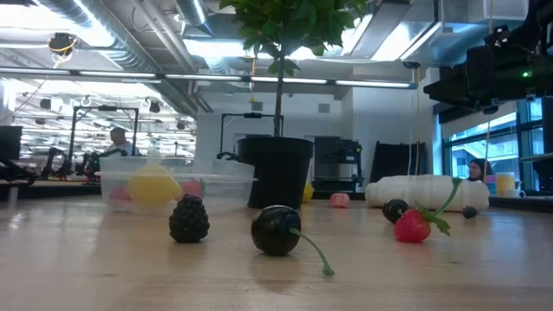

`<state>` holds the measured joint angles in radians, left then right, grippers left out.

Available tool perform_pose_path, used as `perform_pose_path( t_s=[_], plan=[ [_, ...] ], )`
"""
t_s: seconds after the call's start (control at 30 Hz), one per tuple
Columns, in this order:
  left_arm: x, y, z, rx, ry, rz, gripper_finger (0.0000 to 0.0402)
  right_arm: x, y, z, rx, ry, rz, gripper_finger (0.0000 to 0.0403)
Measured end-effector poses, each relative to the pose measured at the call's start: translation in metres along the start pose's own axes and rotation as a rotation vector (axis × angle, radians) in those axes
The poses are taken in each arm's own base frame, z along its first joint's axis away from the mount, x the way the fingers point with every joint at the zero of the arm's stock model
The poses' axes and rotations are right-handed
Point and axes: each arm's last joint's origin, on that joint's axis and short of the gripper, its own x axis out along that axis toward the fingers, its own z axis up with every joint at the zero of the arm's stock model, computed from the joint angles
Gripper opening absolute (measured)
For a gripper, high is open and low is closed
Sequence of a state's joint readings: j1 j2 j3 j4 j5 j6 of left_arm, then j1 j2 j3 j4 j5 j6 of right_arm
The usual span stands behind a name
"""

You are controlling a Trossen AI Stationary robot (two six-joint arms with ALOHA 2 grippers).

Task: Pick and placing Produce into tupperware
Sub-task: Put the bottom left pink peach into the transparent bin

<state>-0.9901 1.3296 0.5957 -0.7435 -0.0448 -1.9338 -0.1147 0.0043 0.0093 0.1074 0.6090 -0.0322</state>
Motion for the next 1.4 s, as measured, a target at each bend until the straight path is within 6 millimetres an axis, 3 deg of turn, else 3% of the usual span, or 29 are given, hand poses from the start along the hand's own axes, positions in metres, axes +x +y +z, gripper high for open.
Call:
perform_pose_path(
  t_s=[0.33,0.63,0.93,1.4],
  plan=[
    [-0.001,-0.002,0.004,0.009,-0.150,-0.058,0.0112,0.000,0.000,0.000,-0.001,0.000,0.000,0.0182],
    [-0.005,-0.006,0.014,0.152,-0.525,-0.160,0.0112,0.000,0.000,0.000,-0.001,0.000,0.000,0.0182],
    [-0.013,-0.011,0.034,0.118,-0.972,-0.240,0.0112,0.000,0.000,0.000,0.001,0.000,0.000,0.0182],
    [-0.015,-0.042,0.096,0.150,-0.921,-0.149,0.0112,0.000,0.000,0.001,0.002,-0.005,0.000,0.0182]
  ],
)
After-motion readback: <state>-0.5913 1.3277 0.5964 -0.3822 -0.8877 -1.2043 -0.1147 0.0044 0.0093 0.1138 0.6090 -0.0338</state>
